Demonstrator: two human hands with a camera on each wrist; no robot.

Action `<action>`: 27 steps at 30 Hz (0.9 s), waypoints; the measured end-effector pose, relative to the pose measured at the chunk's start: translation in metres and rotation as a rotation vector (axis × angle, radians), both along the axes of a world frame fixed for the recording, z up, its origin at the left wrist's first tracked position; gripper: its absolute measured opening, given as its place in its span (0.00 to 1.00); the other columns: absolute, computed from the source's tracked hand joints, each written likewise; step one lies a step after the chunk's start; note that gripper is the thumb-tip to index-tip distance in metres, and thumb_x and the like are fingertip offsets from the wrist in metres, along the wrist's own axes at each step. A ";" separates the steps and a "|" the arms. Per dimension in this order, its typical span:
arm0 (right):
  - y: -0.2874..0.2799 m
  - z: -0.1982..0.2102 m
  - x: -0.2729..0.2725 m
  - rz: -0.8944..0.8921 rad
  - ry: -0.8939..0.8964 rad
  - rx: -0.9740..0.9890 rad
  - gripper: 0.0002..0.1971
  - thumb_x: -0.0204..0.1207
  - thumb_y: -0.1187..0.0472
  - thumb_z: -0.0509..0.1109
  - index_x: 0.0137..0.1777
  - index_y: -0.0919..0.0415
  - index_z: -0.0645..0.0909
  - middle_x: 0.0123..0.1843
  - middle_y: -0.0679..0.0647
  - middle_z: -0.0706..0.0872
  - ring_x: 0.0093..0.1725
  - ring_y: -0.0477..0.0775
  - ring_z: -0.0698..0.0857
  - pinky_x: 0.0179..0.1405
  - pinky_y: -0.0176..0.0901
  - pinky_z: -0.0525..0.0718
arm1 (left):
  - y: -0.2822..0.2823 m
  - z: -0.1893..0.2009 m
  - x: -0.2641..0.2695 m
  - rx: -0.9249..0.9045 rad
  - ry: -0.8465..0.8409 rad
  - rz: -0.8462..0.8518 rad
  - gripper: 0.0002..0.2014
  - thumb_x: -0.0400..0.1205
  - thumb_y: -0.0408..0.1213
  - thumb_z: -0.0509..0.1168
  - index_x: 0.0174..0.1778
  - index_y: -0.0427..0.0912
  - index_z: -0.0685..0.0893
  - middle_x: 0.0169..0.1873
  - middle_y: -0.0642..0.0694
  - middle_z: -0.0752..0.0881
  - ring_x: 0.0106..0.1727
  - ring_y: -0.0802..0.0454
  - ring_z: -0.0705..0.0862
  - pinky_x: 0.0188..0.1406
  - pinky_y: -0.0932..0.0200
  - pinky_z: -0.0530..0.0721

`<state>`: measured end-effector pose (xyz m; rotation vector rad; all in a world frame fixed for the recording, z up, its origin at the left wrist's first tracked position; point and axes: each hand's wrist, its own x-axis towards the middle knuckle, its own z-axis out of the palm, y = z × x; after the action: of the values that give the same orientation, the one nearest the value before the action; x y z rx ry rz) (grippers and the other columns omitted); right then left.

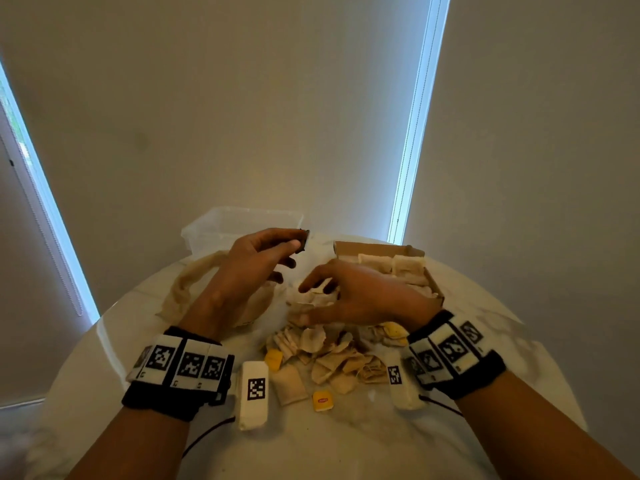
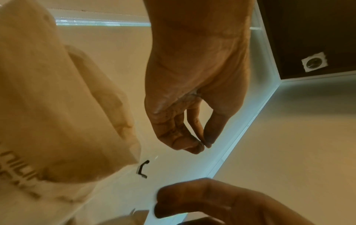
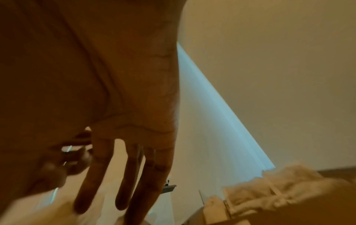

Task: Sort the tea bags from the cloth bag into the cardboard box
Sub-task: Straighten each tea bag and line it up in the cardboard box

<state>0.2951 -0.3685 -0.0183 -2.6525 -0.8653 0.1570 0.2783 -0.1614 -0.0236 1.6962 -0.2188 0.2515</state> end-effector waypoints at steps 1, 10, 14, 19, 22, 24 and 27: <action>0.010 -0.002 0.001 0.040 0.026 -0.104 0.32 0.74 0.35 0.82 0.77 0.37 0.79 0.80 0.46 0.76 0.74 0.50 0.78 0.69 0.51 0.84 | 0.003 0.002 -0.002 0.010 -0.017 0.022 0.11 0.90 0.40 0.69 0.64 0.56 0.93 0.55 0.57 0.94 0.51 0.55 0.91 0.47 0.54 0.89; 0.041 -0.033 0.008 0.216 -0.056 -0.260 0.25 0.80 0.42 0.79 0.75 0.47 0.85 0.65 0.49 0.89 0.59 0.50 0.85 0.61 0.48 0.86 | 0.028 0.008 -0.021 0.571 0.146 -0.118 0.11 0.86 0.55 0.70 0.60 0.58 0.89 0.49 0.58 0.94 0.46 0.57 0.94 0.44 0.55 0.91; 0.015 -0.023 0.012 0.078 -0.050 -0.025 0.20 0.82 0.50 0.79 0.73 0.50 0.87 0.63 0.45 0.89 0.54 0.41 0.83 0.48 0.28 0.78 | 0.025 0.003 -0.024 0.578 0.141 -0.099 0.13 0.86 0.55 0.70 0.61 0.54 0.89 0.50 0.55 0.93 0.48 0.56 0.94 0.42 0.58 0.94; -0.027 -0.024 0.011 -0.123 -0.089 0.355 0.16 0.77 0.45 0.82 0.63 0.42 0.89 0.52 0.38 0.91 0.51 0.39 0.88 0.54 0.43 0.89 | -0.009 -0.004 -0.008 0.474 0.224 -0.167 0.26 0.85 0.64 0.66 0.73 0.51 0.83 0.61 0.53 0.85 0.58 0.54 0.88 0.43 0.58 0.94; -0.036 -0.028 0.012 -0.196 0.016 0.479 0.18 0.74 0.48 0.84 0.63 0.44 0.87 0.51 0.45 0.94 0.51 0.44 0.93 0.56 0.50 0.94 | -0.029 -0.006 0.006 0.485 0.213 -0.232 0.33 0.81 0.69 0.66 0.77 0.53 0.80 0.66 0.54 0.83 0.63 0.56 0.86 0.47 0.54 0.95; -0.038 -0.029 0.013 -0.235 0.061 0.508 0.18 0.75 0.54 0.85 0.63 0.48 0.86 0.53 0.47 0.95 0.53 0.45 0.93 0.59 0.54 0.94 | -0.035 -0.009 0.014 0.514 0.198 -0.273 0.35 0.78 0.71 0.69 0.77 0.56 0.81 0.71 0.52 0.83 0.67 0.52 0.86 0.48 0.54 0.95; -0.046 -0.028 0.012 -0.278 0.154 0.529 0.22 0.72 0.51 0.88 0.63 0.48 0.85 0.54 0.47 0.94 0.55 0.46 0.93 0.58 0.53 0.94 | -0.036 -0.019 0.022 0.473 0.230 -0.300 0.28 0.77 0.66 0.74 0.69 0.57 0.88 0.63 0.47 0.89 0.58 0.49 0.93 0.49 0.52 0.95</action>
<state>0.3070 -0.4141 -0.0467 -2.1956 -0.4080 0.0513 0.3003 -0.1970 -0.0426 2.1089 -0.3779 -0.2378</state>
